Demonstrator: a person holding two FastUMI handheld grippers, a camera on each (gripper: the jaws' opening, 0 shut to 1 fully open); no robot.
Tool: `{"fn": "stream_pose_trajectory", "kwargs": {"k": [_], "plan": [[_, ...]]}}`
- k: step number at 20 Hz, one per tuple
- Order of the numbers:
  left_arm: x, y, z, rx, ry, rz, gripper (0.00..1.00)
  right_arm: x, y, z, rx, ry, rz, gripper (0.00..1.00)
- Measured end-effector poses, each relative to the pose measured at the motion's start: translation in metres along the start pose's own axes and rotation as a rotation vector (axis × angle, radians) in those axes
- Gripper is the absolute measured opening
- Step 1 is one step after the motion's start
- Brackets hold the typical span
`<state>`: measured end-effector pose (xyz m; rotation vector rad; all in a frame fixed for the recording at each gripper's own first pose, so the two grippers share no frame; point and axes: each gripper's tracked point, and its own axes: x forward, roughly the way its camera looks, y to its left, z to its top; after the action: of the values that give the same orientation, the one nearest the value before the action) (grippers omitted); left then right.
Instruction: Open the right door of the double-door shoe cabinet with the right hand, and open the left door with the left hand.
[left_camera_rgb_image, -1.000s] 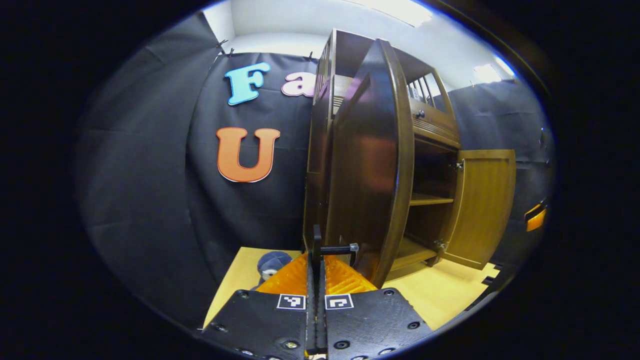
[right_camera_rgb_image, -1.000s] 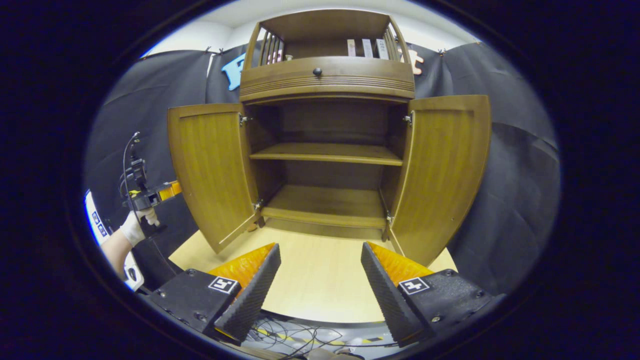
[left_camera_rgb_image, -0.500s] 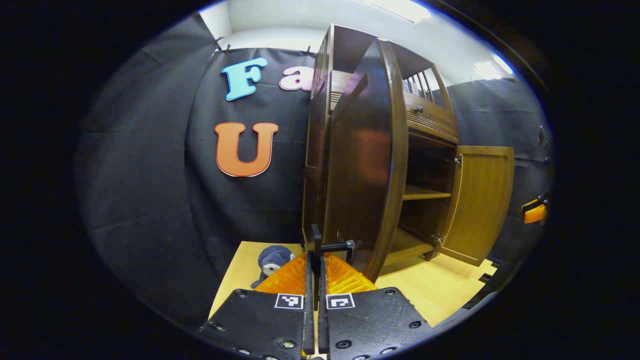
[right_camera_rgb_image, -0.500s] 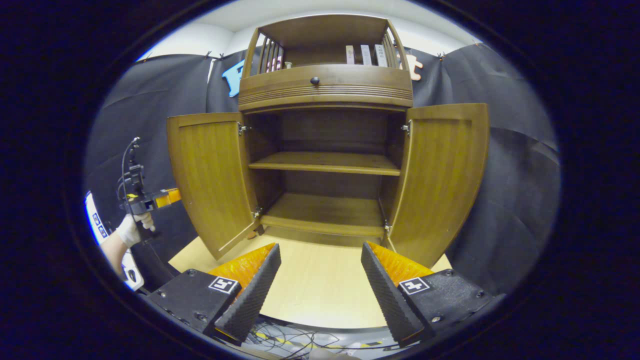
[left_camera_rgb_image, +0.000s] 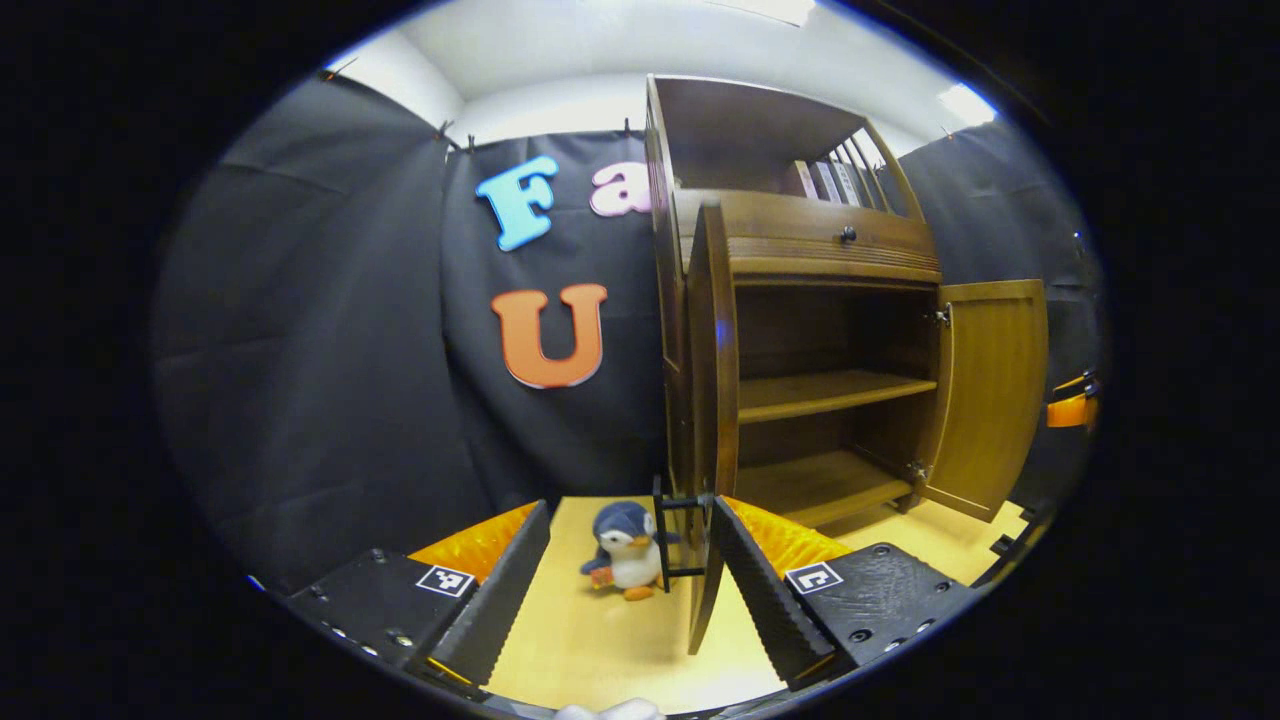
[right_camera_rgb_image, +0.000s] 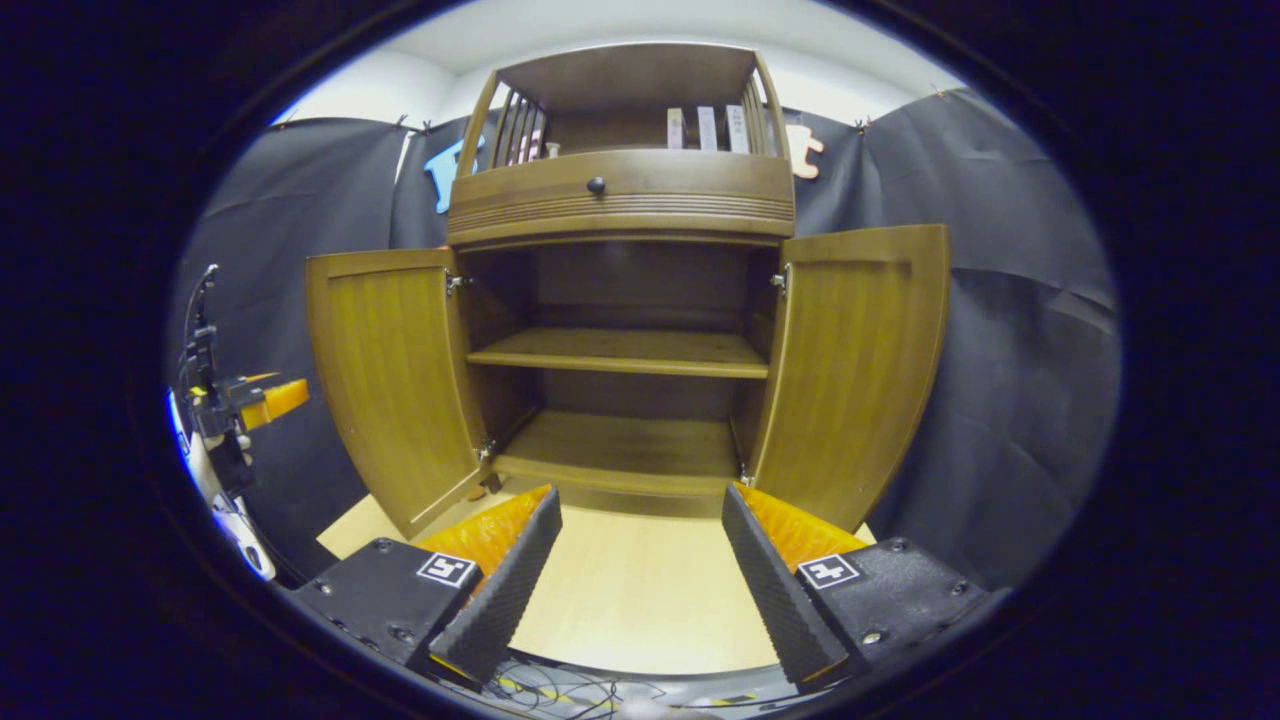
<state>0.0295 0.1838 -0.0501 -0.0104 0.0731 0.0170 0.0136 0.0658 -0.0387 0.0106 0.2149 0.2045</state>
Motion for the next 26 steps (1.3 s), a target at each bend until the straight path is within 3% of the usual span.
{"fn": "stream_pose_trajectory", "kwargs": {"k": [6,8,9,10,11,13,14,16,17,19,20,21,26], "plan": [[-0.027,-0.042,0.058,-0.077,-0.063,0.05,0.98,-0.007,-0.018,0.03,0.006,-0.082,-0.025,1.0],[-0.03,-0.073,0.07,-0.115,-0.094,0.015,1.0,-0.007,-0.025,0.034,-0.01,-0.102,-0.044,1.0],[-0.033,-0.09,0.074,-0.14,-0.1,-0.005,0.85,-0.006,-0.03,0.034,-0.027,-0.107,-0.064,1.0],[-0.036,-0.107,0.077,-0.16,-0.108,-0.021,1.0,-0.006,-0.035,0.033,-0.037,-0.11,-0.073,1.0],[-0.042,-0.123,0.08,-0.174,-0.112,-0.024,1.0,-0.006,-0.036,0.033,-0.038,-0.115,-0.076,1.0],[-0.05,-0.141,0.078,-0.153,-0.124,0.006,1.0,-0.006,-0.043,0.036,-0.03,-0.13,-0.079,1.0],[-0.053,-0.149,0.075,-0.137,-0.125,0.031,0.95,-0.006,-0.047,0.039,-0.024,-0.136,-0.084,1.0],[-0.06,-0.166,0.07,-0.098,-0.132,0.05,1.0,-0.006,-0.052,0.038,-0.012,-0.143,-0.091,1.0],[-0.065,-0.173,0.071,-0.085,-0.144,0.059,0.95,-0.007,-0.057,0.039,-0.01,-0.146,-0.096,1.0],[-0.07,-0.197,0.07,-0.072,-0.153,0.032,1.0,-0.005,-0.069,0.038,-0.013,-0.139,-0.113,1.0],[-0.074,-0.206,0.068,-0.06,-0.153,0.022,0.95,-0.005,-0.074,0.038,-0.012,-0.137,-0.124,1.0],[-0.077,-0.212,0.068,-0.049,-0.162,0.023,1.0,-0.006,-0.079,0.038,-0.009,-0.136,-0.134,1.0],[-0.086,-0.241,0.073,-0.011,-0.2,-0.006,1.0,-0.004,-0.083,0.027,-0.022,-0.112,-0.128,1.0]]}}
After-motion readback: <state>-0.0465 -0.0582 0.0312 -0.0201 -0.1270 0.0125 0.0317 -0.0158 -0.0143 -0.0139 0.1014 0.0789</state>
